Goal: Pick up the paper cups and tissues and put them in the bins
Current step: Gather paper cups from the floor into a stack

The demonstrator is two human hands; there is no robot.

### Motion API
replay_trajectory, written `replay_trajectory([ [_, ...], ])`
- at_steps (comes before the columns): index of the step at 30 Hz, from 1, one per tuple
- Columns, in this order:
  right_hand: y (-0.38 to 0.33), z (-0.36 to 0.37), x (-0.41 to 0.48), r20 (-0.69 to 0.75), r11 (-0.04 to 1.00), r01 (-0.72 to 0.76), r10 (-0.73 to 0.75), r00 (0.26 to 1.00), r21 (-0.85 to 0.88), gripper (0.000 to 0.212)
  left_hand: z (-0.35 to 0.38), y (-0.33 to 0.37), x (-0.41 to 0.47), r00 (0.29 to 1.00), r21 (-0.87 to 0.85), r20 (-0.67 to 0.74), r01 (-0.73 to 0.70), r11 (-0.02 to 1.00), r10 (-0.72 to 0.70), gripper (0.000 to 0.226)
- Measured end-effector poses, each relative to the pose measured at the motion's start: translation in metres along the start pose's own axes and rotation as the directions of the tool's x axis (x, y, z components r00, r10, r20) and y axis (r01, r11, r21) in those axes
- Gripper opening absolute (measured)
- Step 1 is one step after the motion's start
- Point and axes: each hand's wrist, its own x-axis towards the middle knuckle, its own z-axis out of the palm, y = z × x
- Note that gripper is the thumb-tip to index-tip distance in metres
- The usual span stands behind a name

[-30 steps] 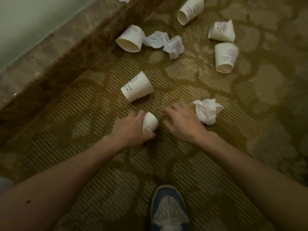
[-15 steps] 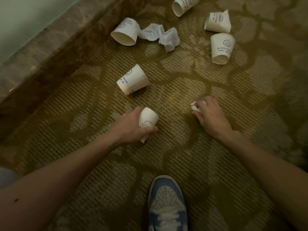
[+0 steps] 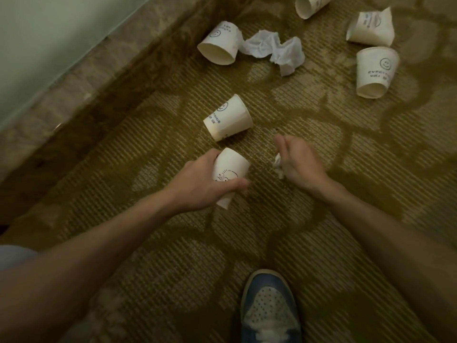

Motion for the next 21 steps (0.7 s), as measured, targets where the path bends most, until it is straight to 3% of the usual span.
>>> replay_trajectory([
  [3, -0.032, -0.001, 0.021, -0.106, 0.985, -0.038, 0.056, 0.993, 0.166, 0.052, -0.033, -0.007, -0.003, 0.996, -0.072, 0.044, 0.076, 0.995, -0.073, 0.069],
  [5, -0.048, -0.002, 0.035, -0.159, 0.964, -0.042, 0.086, 0.984, 0.263, 0.051, -0.052, -0.009, -0.003, 0.988, -0.221, 0.053, 0.154, 0.963, -0.146, 0.077],
  [8, -0.061, 0.001, 0.057, -0.114, 0.907, -0.066, 0.123, 0.986, 0.416, 0.046, -0.072, -0.010, 0.007, 0.970, -0.469, 0.054, 0.233, 0.852, -0.235, 0.077],
  [12, -0.062, 0.013, 0.073, -0.025, 0.882, -0.083, 0.107, 0.994, 0.463, 0.057, -0.081, -0.005, 0.032, 0.960, -0.704, 0.069, 0.241, 0.669, -0.272, 0.054],
  [16, -0.056, 0.028, 0.074, -0.015, 0.877, -0.042, 0.055, 0.998, 0.479, 0.055, -0.073, -0.001, 0.056, 0.947, -0.808, 0.121, 0.268, 0.525, -0.298, 0.042],
  [21, -0.057, 0.039, 0.074, 0.104, 0.812, -0.138, 0.095, 0.990, 0.567, 0.045, -0.058, -0.001, 0.069, 0.946, -0.818, 0.188, 0.300, 0.491, -0.264, 0.046],
])
